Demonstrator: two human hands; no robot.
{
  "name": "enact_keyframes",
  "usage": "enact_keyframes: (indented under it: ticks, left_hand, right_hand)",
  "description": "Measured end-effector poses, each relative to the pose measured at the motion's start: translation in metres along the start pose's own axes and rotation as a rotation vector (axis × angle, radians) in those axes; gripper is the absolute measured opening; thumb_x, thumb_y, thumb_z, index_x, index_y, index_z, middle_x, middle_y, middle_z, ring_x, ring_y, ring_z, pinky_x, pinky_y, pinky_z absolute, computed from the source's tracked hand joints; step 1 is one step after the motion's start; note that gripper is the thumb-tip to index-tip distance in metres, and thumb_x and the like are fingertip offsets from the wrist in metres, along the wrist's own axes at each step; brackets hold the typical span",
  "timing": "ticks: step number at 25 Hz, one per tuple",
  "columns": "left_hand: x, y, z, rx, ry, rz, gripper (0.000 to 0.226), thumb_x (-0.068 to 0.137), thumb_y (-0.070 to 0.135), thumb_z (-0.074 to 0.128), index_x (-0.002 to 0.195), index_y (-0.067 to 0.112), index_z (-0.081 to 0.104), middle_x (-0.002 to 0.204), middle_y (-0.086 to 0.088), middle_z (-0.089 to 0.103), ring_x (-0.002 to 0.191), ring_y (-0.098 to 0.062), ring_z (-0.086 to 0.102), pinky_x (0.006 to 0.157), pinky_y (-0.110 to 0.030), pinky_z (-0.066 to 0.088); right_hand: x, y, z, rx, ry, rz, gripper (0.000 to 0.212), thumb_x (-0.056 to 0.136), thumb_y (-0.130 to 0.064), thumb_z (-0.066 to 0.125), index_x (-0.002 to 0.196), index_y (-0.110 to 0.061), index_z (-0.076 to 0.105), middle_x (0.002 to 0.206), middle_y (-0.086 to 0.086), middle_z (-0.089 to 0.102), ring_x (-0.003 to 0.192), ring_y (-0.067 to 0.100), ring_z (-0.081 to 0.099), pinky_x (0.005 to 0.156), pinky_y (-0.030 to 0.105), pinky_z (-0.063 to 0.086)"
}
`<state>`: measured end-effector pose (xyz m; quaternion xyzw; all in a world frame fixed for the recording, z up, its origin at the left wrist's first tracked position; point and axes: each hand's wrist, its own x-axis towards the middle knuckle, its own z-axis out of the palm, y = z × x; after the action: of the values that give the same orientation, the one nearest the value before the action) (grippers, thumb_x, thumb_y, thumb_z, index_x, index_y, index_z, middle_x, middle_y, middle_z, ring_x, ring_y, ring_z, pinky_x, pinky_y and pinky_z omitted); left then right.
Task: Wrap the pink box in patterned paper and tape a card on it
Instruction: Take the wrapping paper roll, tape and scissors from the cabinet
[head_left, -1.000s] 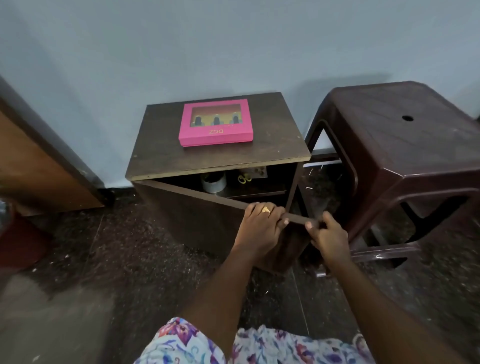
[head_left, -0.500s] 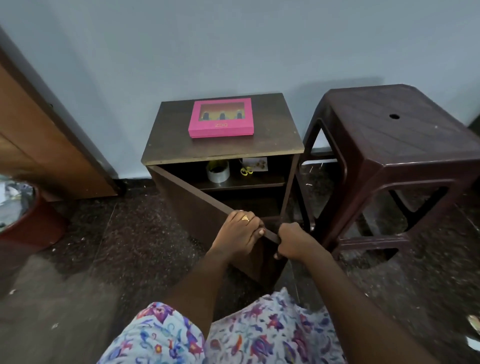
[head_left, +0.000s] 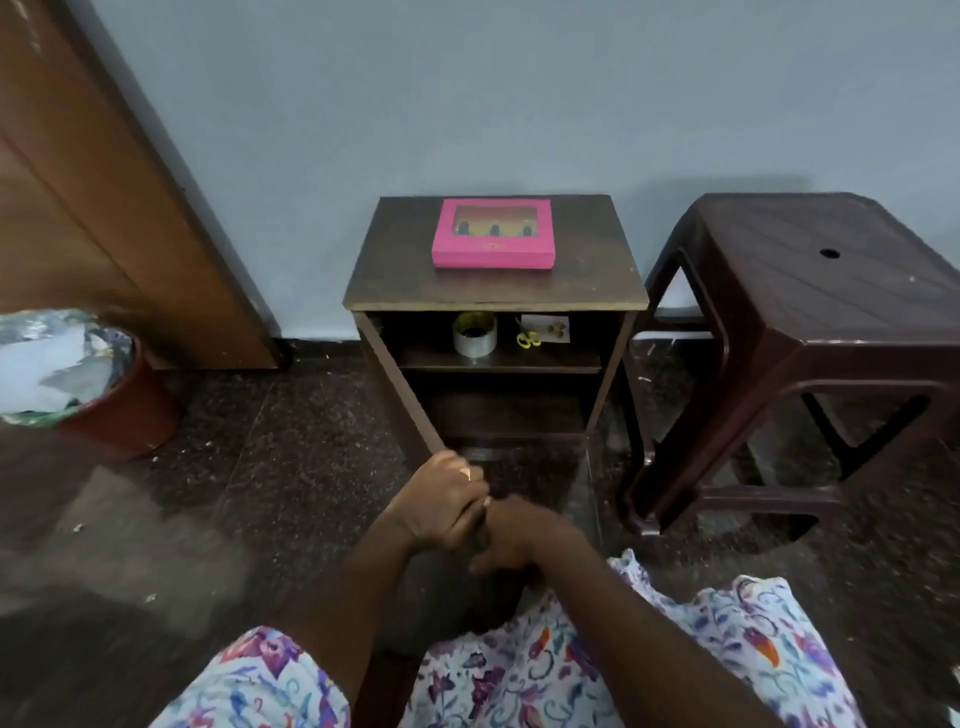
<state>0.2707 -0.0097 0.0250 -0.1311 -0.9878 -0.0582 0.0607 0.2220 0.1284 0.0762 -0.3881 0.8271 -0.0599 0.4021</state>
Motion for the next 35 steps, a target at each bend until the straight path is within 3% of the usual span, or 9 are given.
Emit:
enact_keyframes:
  ticks: [4, 6, 9, 12, 16, 20, 25, 29, 35]
  left_hand:
    - [-0.005, -0.019, -0.046, 0.157, -0.448, -0.029, 0.047, 0.093, 0.048, 0.030, 0.090, 0.020, 0.068, 0.087, -0.005, 0.067, 0.082, -0.024, 0.062, 0.072, -0.031, 0.044]
    - [0.018, -0.029, -0.053, 0.139, -0.605, -0.174, 0.046, 0.095, 0.050, 0.034, 0.101, 0.017, 0.065, 0.099, -0.011, 0.064, 0.093, -0.028, 0.060, 0.077, -0.034, 0.045]
    - [0.079, -0.059, -0.033, 0.109, -0.662, -0.536, 0.042, 0.095, 0.039, 0.042, 0.123, 0.011, 0.054, 0.124, -0.014, 0.053, 0.112, -0.031, 0.054, 0.092, -0.041, 0.045]
    - [0.140, -0.098, 0.011, 0.019, -0.530, -0.734, 0.041, 0.093, 0.033, 0.045, 0.127, 0.010, 0.052, 0.131, -0.013, 0.050, 0.119, -0.031, 0.048, 0.098, -0.044, 0.043]
    - [0.195, -0.129, 0.068, -0.013, -0.138, -0.896, 0.044, 0.092, 0.034, 0.049, 0.130, 0.014, 0.046, 0.132, -0.010, 0.049, 0.125, -0.028, 0.043, 0.098, -0.042, 0.036]
    - [0.203, -0.166, 0.111, -0.216, 0.230, -1.189, 0.079, 0.078, 0.039, 0.070, 0.140, 0.009, 0.030, 0.148, -0.010, 0.028, 0.137, -0.031, 0.024, 0.107, -0.047, 0.027]
    - [0.222, -0.214, 0.115, 0.021, -0.067, -0.994, 0.082, 0.076, 0.058, 0.063, 0.142, 0.017, 0.034, 0.150, -0.015, 0.027, 0.139, -0.036, 0.019, 0.111, -0.056, 0.009]
    - [0.246, -0.216, 0.103, -0.046, -0.243, -0.678, 0.053, 0.093, 0.029, 0.055, 0.139, 0.007, 0.040, 0.147, -0.015, 0.036, 0.134, -0.027, 0.032, 0.100, -0.020, 0.018]
    - [0.249, -0.210, 0.111, 0.216, -0.228, -0.748, 0.054, 0.085, 0.042, 0.060, 0.135, 0.030, 0.044, 0.148, -0.012, 0.033, 0.140, -0.037, 0.016, 0.106, -0.068, 0.008]
  right_hand:
    - [0.031, -0.036, 0.022, 0.235, -0.328, -0.010, 0.087, 0.072, -0.053, 0.072, 0.131, 0.002, 0.041, 0.110, 0.023, 0.063, 0.090, 0.035, 0.065, 0.088, 0.044, 0.053]
    - [0.051, -0.039, 0.019, 0.336, -0.498, 0.092, 0.083, 0.074, -0.056, 0.070, 0.125, 0.004, 0.044, 0.094, 0.024, 0.064, 0.072, 0.030, 0.063, 0.080, 0.042, 0.054]
    - [0.090, -0.010, -0.005, 0.460, -0.598, 0.110, 0.071, 0.083, -0.058, 0.058, 0.123, -0.001, 0.049, 0.089, 0.012, 0.064, 0.080, 0.024, 0.064, 0.070, 0.031, 0.051]
    - [0.138, 0.052, -0.048, 0.455, -0.222, 0.111, 0.059, 0.080, -0.056, 0.063, 0.104, -0.003, 0.062, 0.105, 0.014, 0.067, 0.082, 0.025, 0.065, 0.064, 0.030, 0.051]
    - [0.209, 0.126, -0.095, 0.255, 0.472, 0.314, 0.041, 0.085, -0.037, 0.064, 0.114, -0.008, 0.060, 0.116, 0.016, 0.058, 0.106, 0.034, 0.059, 0.084, 0.040, 0.049]
    - [0.272, 0.173, -0.121, 0.195, 0.732, 0.327, 0.034, 0.091, -0.025, 0.056, 0.117, -0.002, 0.058, 0.119, 0.021, 0.057, 0.115, 0.038, 0.053, 0.086, 0.042, 0.048]
    - [0.338, 0.190, -0.139, -0.011, 0.851, 0.203, 0.049, 0.094, -0.036, 0.049, 0.125, 0.001, 0.052, 0.130, 0.026, 0.051, 0.123, 0.038, 0.044, 0.099, 0.039, 0.036]
    - [0.367, 0.191, -0.142, 0.058, 0.855, 0.267, 0.056, 0.094, -0.039, 0.048, 0.134, -0.001, 0.042, 0.143, 0.027, 0.031, 0.133, 0.041, 0.030, 0.109, 0.043, 0.025]
    - [0.355, 0.185, -0.128, 0.093, 1.014, 0.224, 0.044, 0.087, -0.026, 0.060, 0.122, -0.001, 0.054, 0.131, 0.020, 0.046, 0.123, 0.036, 0.043, 0.095, 0.037, 0.042]
